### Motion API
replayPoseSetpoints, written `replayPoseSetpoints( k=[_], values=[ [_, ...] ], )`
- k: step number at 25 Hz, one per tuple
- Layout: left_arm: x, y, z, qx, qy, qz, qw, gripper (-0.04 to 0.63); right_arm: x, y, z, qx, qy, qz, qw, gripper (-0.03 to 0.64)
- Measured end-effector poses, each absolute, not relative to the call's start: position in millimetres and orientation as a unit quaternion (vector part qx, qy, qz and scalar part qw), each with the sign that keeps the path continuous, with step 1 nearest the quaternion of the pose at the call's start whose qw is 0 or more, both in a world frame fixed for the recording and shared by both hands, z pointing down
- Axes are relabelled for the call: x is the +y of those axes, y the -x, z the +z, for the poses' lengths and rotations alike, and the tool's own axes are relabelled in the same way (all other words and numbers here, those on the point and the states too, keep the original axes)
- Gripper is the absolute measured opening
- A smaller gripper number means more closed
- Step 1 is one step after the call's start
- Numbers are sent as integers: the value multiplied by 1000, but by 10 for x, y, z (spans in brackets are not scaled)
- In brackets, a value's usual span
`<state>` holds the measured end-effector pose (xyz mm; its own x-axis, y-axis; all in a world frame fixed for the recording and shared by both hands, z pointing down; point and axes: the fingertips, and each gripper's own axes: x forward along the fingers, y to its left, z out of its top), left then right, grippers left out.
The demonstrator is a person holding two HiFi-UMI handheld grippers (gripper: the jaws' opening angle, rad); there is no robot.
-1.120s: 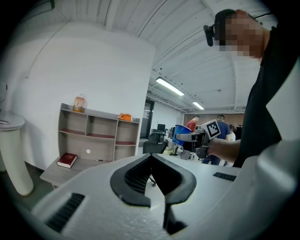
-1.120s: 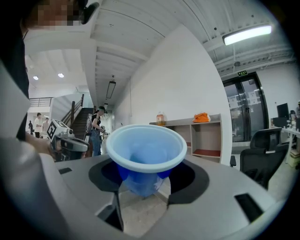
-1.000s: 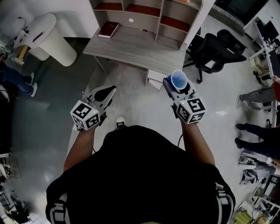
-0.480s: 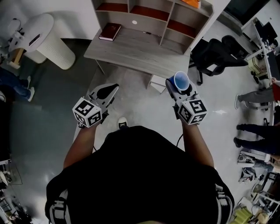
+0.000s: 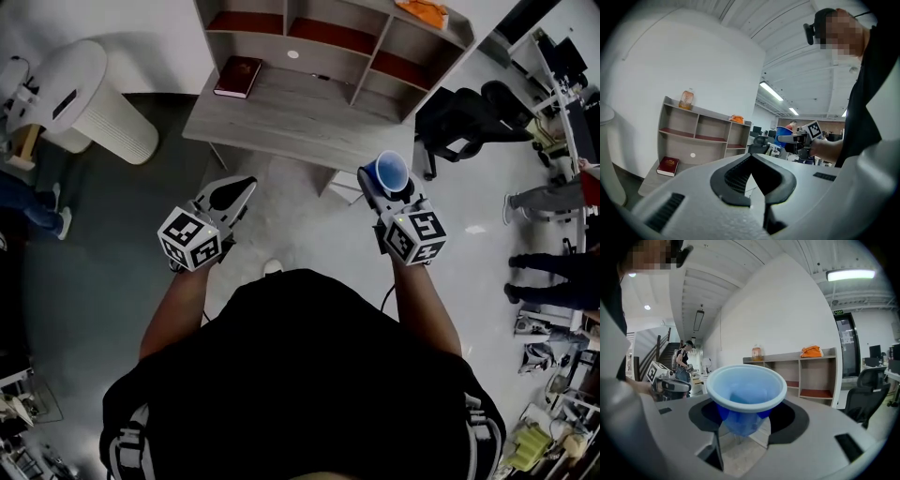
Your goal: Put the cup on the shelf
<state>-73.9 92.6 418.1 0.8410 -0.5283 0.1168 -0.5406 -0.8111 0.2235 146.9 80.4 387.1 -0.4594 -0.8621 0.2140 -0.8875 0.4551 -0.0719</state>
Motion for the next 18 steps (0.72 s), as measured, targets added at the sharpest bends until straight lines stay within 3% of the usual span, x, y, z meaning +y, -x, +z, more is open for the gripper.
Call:
replayPoseSetpoints(
  k=[18],
  values=[
    [391, 1540, 4310, -262, -955, 24, 134, 18, 331, -912, 3808, -828, -549, 82, 75, 252]
  ],
)
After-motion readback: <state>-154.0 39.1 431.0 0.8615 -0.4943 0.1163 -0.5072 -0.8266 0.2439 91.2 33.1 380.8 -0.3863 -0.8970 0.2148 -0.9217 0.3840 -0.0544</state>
